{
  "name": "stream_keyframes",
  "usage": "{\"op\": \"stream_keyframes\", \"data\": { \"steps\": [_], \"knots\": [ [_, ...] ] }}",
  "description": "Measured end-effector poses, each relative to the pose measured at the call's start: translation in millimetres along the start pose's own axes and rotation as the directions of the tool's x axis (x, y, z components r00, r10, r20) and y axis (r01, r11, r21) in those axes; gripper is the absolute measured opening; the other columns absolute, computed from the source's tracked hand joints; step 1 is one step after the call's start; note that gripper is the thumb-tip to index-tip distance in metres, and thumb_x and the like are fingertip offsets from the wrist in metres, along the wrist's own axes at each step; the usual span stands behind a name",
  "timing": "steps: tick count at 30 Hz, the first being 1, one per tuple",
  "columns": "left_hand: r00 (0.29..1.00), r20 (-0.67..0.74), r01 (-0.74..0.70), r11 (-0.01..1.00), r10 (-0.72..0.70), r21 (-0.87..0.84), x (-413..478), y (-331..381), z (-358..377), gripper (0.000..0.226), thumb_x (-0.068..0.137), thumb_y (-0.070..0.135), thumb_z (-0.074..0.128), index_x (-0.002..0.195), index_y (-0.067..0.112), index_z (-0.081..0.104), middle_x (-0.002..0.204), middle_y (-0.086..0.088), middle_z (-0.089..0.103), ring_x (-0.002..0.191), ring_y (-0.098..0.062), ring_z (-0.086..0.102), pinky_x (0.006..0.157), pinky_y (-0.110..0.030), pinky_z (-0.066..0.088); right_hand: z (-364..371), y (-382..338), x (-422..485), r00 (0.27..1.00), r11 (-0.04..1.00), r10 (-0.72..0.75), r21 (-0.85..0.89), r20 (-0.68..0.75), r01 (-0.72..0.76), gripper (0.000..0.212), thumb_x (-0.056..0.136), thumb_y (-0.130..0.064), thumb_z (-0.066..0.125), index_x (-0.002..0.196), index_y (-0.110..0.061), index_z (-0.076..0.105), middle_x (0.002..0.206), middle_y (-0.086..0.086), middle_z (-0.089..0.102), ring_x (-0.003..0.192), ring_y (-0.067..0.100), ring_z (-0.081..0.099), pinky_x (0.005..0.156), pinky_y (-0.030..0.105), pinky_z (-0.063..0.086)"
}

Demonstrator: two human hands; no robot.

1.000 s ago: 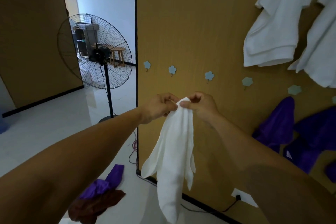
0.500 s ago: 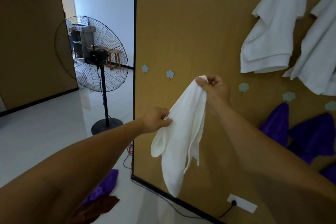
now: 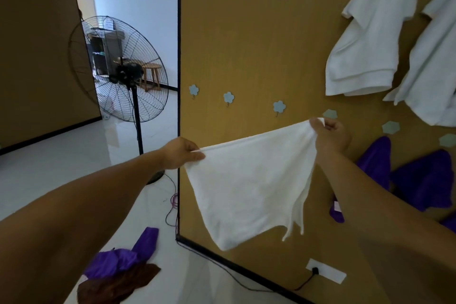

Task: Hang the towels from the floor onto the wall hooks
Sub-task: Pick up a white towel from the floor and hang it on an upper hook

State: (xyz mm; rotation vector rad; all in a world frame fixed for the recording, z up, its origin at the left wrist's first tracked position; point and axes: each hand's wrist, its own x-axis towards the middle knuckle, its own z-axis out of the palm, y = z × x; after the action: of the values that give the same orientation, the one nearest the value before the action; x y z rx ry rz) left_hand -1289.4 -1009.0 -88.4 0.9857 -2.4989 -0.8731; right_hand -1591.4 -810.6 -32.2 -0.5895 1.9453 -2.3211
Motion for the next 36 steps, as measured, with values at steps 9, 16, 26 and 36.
{"op": "stream_keyframes", "data": {
  "steps": [9,16,26,36],
  "knots": [
    [0.952,-0.307,-0.089,0.954,-0.004,-0.288,13.6,19.8,-25.5,0.006,0.091,0.032,0.063,0.092,0.027,0.066,0.092,-0.002,0.067,0.084,-0.019,0.062,0.064,-0.024,0.049,-17.7,23.3,11.1,0.988,0.993,0.087,-0.073,-0.126,-0.096,0.026,0.081,-0.032,0.076,0.094,-0.015,0.062,0.090,0.000,0.062,0.082,0.016,0.057,0.070,0.029,0.047],
    [0.882,-0.462,-0.176,0.851,-0.086,-0.494,25.6,49.6,-25.1,0.029,0.087,0.025,0.068,0.112,0.024,0.052,0.103,0.000,0.060,0.094,-0.016,0.059,0.079,-0.028,0.049,-32.1,39.6,17.6,0.989,0.977,0.095,-0.178,-0.114,-0.115,0.019,0.081,-0.034,0.075,0.080,-0.021,0.061,0.090,0.001,0.067,0.090,0.025,0.063,0.088,0.040,0.053],
    [0.964,-0.113,-0.266,0.885,0.241,-0.382,36.9,138.3,6.7,0.009,0.073,0.025,0.082,0.074,0.027,0.073,0.081,0.008,0.074,0.076,-0.010,0.070,0.064,-0.023,0.055,23.1,-16.6,-53.8,0.798,0.977,0.117,-0.211,0.592,0.013,0.011,0.082,-0.034,0.071,0.093,-0.030,0.070,0.090,-0.012,0.073,0.068,-0.004,0.067,0.055,0.010,0.049],
    [0.981,0.081,-0.063,0.686,0.176,-0.725,29.4,116.9,22.2,0.015,0.086,0.010,0.068,0.099,0.012,0.062,0.089,-0.003,0.072,0.086,-0.020,0.070,0.067,-0.028,0.055,48.7,-13.3,-69.5,0.768,0.943,-0.025,-0.240,0.640,0.231,0.036,0.090,-0.031,0.065,0.092,0.005,0.065,0.084,0.017,0.065,0.074,0.019,0.057,0.068,0.034,0.045]
  ]
}}
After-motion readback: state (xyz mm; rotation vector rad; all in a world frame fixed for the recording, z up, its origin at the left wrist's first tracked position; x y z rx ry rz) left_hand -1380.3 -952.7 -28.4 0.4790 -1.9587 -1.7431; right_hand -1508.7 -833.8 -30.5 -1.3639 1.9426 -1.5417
